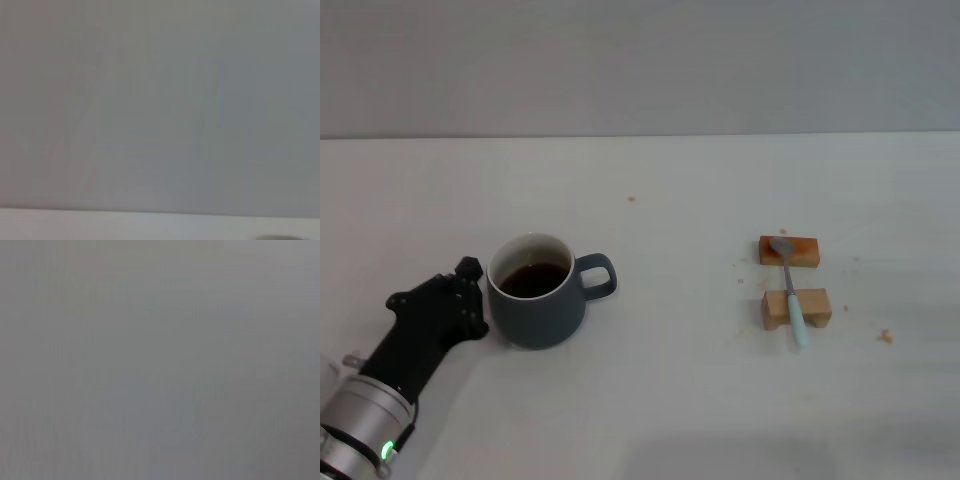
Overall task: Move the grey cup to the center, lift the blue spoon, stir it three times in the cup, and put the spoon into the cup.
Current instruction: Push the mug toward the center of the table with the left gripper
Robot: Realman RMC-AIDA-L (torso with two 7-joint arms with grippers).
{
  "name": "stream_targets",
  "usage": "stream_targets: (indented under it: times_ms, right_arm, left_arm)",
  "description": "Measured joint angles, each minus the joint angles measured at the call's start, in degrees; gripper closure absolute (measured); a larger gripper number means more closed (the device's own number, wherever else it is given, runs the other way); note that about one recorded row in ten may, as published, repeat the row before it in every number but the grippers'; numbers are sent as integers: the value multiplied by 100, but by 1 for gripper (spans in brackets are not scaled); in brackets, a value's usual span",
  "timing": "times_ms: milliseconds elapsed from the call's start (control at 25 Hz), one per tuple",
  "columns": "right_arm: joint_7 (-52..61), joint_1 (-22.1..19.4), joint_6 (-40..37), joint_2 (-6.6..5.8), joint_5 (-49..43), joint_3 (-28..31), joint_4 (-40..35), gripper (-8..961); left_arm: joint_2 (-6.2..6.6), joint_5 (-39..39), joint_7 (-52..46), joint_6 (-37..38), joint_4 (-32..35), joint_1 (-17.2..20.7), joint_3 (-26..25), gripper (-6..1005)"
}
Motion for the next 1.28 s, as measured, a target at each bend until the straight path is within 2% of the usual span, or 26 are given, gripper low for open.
stream_targets:
  times_ms: [120, 240, 320, 400, 520, 560, 800, 880, 1280]
  right_arm:
    - [-5, -5, 0, -3, -8, 0, 18, 113]
    - [-33, -36, 0, -5, -14, -3, 71, 113]
    - [-40, -69, 1, -6, -20, -7, 118, 113]
    - [-44, -132, 0, -11, -55, -5, 191, 113]
    - [-45, -172, 0, -12, -83, 1, 229, 113]
    - [-46, -201, 0, -12, -92, 1, 253, 113]
    - [-50, -240, 0, -10, -93, 6, 283, 113]
    - [-51, -250, 0, -8, -93, 8, 287, 113]
    - [-53, -264, 0, -8, -94, 9, 299, 113]
  left_arm:
    - [15, -31, -3, -11, 8, -32, -69, 1001]
    - [59, -76, -35, -129, 222, -270, -531, 1001]
    - [61, -77, -34, -135, 275, -313, -561, 1001]
    - [58, -78, -11, -144, 781, -713, -740, 1001]
    - [52, -78, -13, -145, 860, -770, -756, 1001]
    - [30, -79, -28, -145, 1088, -979, -783, 1001]
    - [3, -36, -21, -150, 1103, -1100, -650, 1001]
    - [1, -47, -32, -152, 1067, -1121, -424, 1001]
    - [3, -66, -59, -153, 842, -1049, -41, 1001]
